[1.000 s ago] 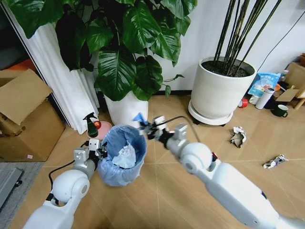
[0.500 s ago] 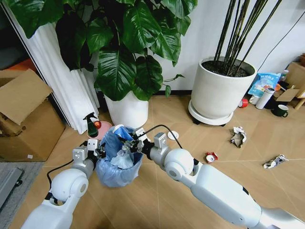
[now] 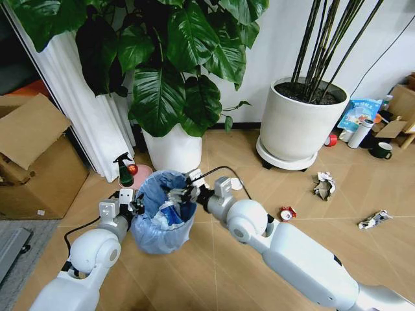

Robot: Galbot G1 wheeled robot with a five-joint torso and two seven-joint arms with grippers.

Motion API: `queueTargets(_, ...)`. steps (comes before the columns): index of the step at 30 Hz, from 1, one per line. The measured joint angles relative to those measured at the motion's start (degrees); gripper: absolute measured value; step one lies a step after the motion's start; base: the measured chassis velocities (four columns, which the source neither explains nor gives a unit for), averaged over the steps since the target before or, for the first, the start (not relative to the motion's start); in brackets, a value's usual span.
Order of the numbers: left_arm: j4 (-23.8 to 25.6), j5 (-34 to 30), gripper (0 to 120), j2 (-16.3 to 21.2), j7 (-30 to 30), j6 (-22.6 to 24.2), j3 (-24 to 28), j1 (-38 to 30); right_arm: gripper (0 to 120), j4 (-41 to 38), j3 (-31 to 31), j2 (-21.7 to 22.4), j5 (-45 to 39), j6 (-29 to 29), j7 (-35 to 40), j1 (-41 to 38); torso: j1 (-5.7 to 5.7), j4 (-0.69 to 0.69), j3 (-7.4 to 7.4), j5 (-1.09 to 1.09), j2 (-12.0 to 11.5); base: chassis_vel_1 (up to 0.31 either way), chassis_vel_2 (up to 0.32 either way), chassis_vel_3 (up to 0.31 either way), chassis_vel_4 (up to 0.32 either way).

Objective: Pick up the trash bin and place the garbage on the floor into it.

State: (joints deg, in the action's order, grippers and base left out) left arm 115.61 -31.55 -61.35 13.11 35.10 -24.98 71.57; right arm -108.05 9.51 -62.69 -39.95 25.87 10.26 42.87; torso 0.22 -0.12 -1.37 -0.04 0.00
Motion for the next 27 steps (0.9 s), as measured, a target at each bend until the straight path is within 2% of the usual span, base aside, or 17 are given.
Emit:
queueTargets(2, 0.19, 0.09, 0, -0.02, -0.09, -0.06, -0.16, 0.31, 100, 0.17, -2.18, 0.65, 1.54, 0.03, 0.27, 1.72, 0.00, -0.01, 0.00, 0.01, 0.00, 0.000, 0.000, 0.000, 0.000)
queueTargets(3, 0.48, 0.22, 0, -0.06, -0.29, -0.13, -0.37, 0.82, 100, 0.30, -5.65, 1.54, 3.59, -0.09, 0.50, 4.55, 0.00, -0.01, 0.00, 0.01, 0.00, 0.000, 0.000, 0.000, 0.000)
queueTargets(4, 0.48, 0.22, 0, -0.06, -0.29, -0.13, -0.37, 0.82, 100, 0.30, -5.65, 1.54, 3.59, -0.09, 0.50, 4.55, 0.00, -0.01, 0.00, 0.01, 0.00, 0.000, 0.000, 0.000, 0.000)
queueTargets(5, 0.65, 0.51, 0, -0.07, -0.76, -0.29, -0.63, 1.29, 100, 0.58, -10.43, 2.53, 5.88, -0.13, 0.51, 8.57, 0.00, -0.04, 0.00, 0.02, 0.00, 0.000, 0.000, 0.000, 0.000)
queueTargets(6, 0.65, 0.51, 0, -0.07, -0.76, -0.29, -0.63, 1.29, 100, 0.58, -10.43, 2.53, 5.88, -0.13, 0.51, 8.57, 0.00, -0.04, 0.00, 0.02, 0.00, 0.000, 0.000, 0.000, 0.000)
queueTargets(7, 0.66, 0.74, 0, -0.07, -1.08, -0.45, -0.70, 1.42, 100, 0.74, -13.26, 2.80, 7.05, -0.19, 0.30, 10.76, 0.00, -0.02, 0.00, 0.02, 0.00, 0.000, 0.000, 0.000, 0.000)
queueTargets(8, 0.66, 0.89, 0, -0.09, -1.27, -0.64, -0.78, 1.51, 100, 1.14, -17.31, 2.62, 8.83, -0.40, -0.52, 13.96, 0.00, -0.03, 0.00, 0.01, 0.00, 0.000, 0.000, 0.000, 0.000)
queueTargets(9, 0.66, 0.89, 0, -0.09, -1.27, -0.64, -0.78, 1.51, 100, 1.14, -17.31, 2.62, 8.83, -0.40, -0.52, 13.96, 0.00, -0.03, 0.00, 0.01, 0.00, 0.000, 0.000, 0.000, 0.000)
queueTargets(12, 0.89, 0.91, 0, -0.02, -1.34, -0.67, -0.80, 1.66, 100, 2.04, -22.59, 1.25, 11.90, -1.94, -1.42, 18.69, 0.00, -0.02, 0.00, 0.00, 0.00, 0.000, 0.000, 0.000, 0.000)
queueTargets(17, 1.29, 0.86, 0, 0.29, -1.44, -0.67, -0.81, 2.00, 100, 2.84, -26.61, -0.51, 13.73, -2.69, -1.66, 23.18, 0.00, -0.01, 0.01, -0.01, 0.00, 0.000, 0.000, 0.000, 0.000)
queueTargets(27, 1.88, 0.87, 0, 0.54, -1.50, -0.67, -0.73, 2.76, 100, 4.50, -28.56, -4.30, 15.46, -2.61, -1.68, 26.06, 0.00, -0.02, -0.01, 0.01, -0.01, -0.092, 0.093, 0.100, -0.096)
